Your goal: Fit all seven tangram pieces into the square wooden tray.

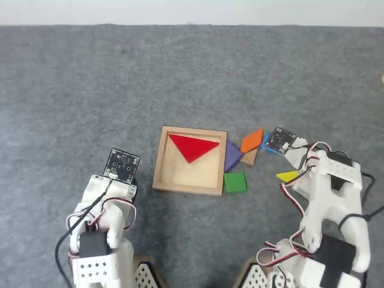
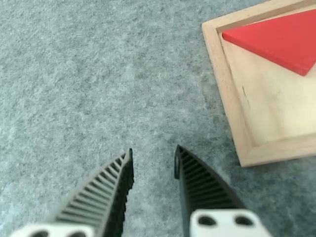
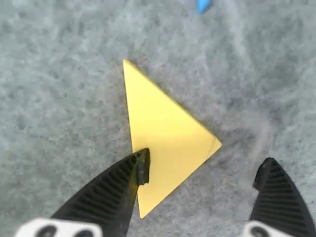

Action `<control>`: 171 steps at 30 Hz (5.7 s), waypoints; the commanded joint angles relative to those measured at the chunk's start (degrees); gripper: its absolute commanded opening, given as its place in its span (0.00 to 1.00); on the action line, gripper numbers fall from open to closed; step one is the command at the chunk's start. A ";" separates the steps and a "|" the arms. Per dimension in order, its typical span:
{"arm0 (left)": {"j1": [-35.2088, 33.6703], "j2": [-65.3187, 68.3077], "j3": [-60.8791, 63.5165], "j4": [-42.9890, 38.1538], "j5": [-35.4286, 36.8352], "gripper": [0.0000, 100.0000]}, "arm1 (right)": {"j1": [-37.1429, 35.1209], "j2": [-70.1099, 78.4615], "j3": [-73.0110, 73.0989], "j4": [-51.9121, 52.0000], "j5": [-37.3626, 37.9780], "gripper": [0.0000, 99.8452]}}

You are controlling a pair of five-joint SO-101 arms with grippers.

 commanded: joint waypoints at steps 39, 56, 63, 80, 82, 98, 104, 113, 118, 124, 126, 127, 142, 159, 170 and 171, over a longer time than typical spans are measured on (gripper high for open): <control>-0.26 -0.70 -0.22 -0.44 -0.44 0.13 | -1.63 0.92 -3.08 3.38 0.35 0.36; -0.26 -0.70 -0.22 -0.44 -0.44 0.13 | -1.54 5.76 -3.25 2.95 4.31 0.36; -0.26 -0.70 -0.22 -0.44 -0.44 0.13 | -1.71 5.93 -4.04 2.95 3.96 0.21; -0.26 -0.70 -0.22 -0.44 -0.44 0.13 | -2.86 5.76 -13.27 3.82 -13.63 0.06; -0.26 -0.70 -0.22 -0.44 -0.44 0.13 | -2.95 5.76 -13.45 5.32 -13.63 0.06; -0.18 -0.70 -0.22 -0.44 -0.44 0.13 | 4.97 5.23 -10.55 10.07 -13.01 0.21; -0.18 -0.70 -0.22 -0.44 -0.44 0.13 | 10.95 -1.01 -6.51 10.86 -15.03 0.33; -0.18 -0.70 -0.22 -0.44 -0.44 0.13 | 9.71 -16.84 6.33 9.63 -26.46 0.33; -0.18 -0.70 -0.22 -0.44 -0.35 0.13 | 9.63 -12.62 6.77 7.78 -28.84 0.33; -0.18 -0.70 -0.22 -0.35 -0.35 0.13 | 9.89 -2.59 1.49 4.00 -32.18 0.33; -0.18 -0.70 -0.22 -0.35 -0.35 0.13 | 9.89 0.31 -0.44 3.82 -32.26 0.33; -0.18 -0.70 -0.22 -0.35 -0.35 0.13 | 9.89 1.54 -1.05 3.56 -32.26 0.33; -0.18 -0.70 -0.22 -0.44 -0.35 0.13 | 9.63 3.03 -2.55 3.74 -32.44 0.15; -0.18 -0.70 -0.22 -0.44 -0.35 0.13 | 6.11 -4.70 -4.75 10.77 -37.19 0.08; -0.18 -0.70 -0.22 -0.44 -0.35 0.13 | -7.25 -17.98 -5.63 20.53 -42.37 0.08; -0.18 -0.70 -0.22 -0.44 -0.35 0.13 | -8.48 -18.15 -5.63 20.18 -43.60 0.08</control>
